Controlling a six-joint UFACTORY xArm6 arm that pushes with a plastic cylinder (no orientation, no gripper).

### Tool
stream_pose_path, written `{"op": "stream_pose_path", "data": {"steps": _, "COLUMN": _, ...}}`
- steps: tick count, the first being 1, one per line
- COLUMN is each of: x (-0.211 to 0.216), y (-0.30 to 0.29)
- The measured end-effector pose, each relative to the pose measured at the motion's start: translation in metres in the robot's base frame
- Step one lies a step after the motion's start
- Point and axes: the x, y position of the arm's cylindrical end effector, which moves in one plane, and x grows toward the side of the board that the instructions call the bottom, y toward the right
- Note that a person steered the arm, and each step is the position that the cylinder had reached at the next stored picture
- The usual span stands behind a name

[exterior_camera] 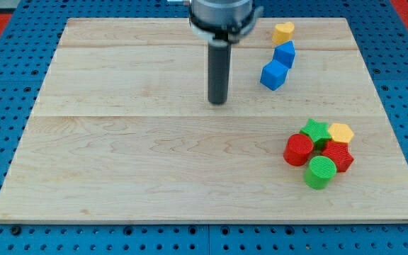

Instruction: Move the yellow heart into the blue cube

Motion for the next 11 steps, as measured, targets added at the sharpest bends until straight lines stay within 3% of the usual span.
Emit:
{"op": "stream_pose_path", "data": {"steps": 2, "x": -0.159, "y": 0.039}}
{"op": "stream_pose_path", "data": {"steps": 3, "x": -0.182, "y": 0.074}}
{"op": "stream_pose_path", "data": {"steps": 5, "x": -0.138, "y": 0.084}}
{"op": "stream_pose_path", "data": {"steps": 6, "x": -0.172, "y": 0.080}}
{"op": "stream_pose_path", "data": {"steps": 7, "x": -0.174, "y": 0.138}}
{"op": "stream_pose_path", "data": {"steps": 11, "x": 0.014, "y": 0.117}}
